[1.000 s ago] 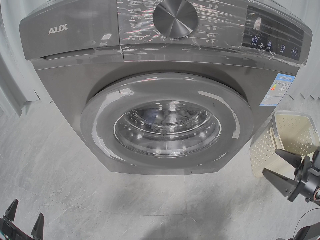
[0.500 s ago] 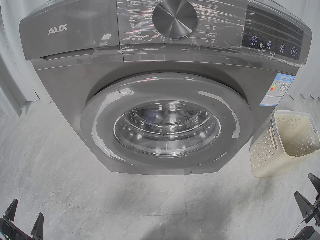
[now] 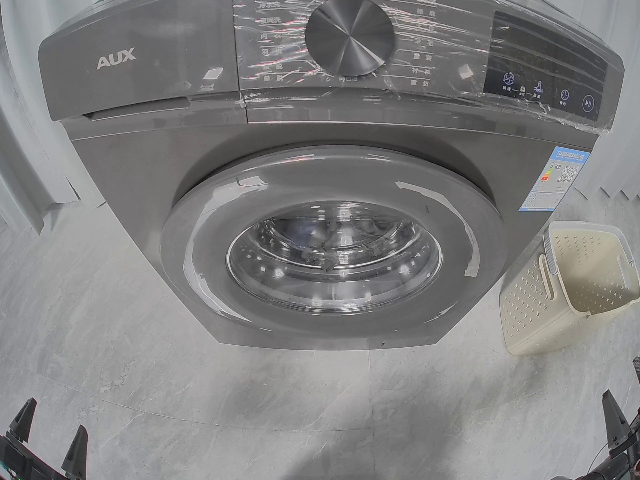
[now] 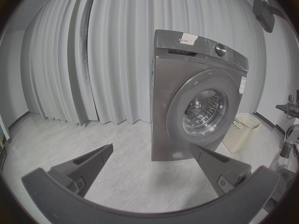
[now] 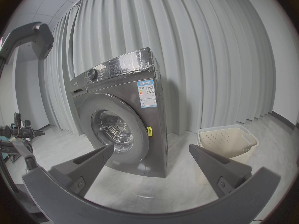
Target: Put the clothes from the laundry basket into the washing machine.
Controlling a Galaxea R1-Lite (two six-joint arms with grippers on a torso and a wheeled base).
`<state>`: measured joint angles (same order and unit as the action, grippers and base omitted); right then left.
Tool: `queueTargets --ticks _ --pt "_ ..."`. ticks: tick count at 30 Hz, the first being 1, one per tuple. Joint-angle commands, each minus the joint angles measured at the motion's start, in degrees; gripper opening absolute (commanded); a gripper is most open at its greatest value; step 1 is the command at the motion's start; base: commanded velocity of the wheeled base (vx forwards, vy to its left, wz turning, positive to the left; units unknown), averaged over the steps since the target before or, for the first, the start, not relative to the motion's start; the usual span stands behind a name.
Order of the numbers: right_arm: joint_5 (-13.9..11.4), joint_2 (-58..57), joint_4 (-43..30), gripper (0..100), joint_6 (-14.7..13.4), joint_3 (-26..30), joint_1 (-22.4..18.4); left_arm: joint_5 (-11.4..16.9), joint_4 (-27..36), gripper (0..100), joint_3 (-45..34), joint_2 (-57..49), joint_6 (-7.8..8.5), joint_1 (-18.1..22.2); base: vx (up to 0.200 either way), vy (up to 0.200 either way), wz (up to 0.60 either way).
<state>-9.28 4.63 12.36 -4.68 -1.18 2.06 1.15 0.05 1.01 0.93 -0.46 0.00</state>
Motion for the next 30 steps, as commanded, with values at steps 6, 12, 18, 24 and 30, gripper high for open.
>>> queueTargets --ticks 6,12,18,24,30 --pt "5.06 -4.54 -8.93 100 3.71 1.18 -1.8 0.0 0.04 100 -0.92 -0.49 -0.06 0.0 0.0 0.0 0.0" --pt "9.63 -4.46 -12.8 100 3.36 1.18 -1.88 0.0 -0.05 100 -0.92 -0.49 -0.15 0.0 0.0 0.0 0.0" --pt "9.45 -4.46 -12.62 100 3.36 1.18 -1.88 -0.09 -0.05 100 -0.92 -0.49 -0.24 0.0 0.0 0.0 0.0" --pt "8.93 -4.46 -12.62 100 4.07 1.18 -1.88 -0.09 -0.05 100 -0.92 -0.49 -0.06 0.0 0.0 0.0 0.0" --pt "9.01 -4.46 -12.71 100 3.89 1.18 -1.88 0.0 -0.05 100 -0.92 -0.57 0.11 0.0 0.0 0.0 0.0"
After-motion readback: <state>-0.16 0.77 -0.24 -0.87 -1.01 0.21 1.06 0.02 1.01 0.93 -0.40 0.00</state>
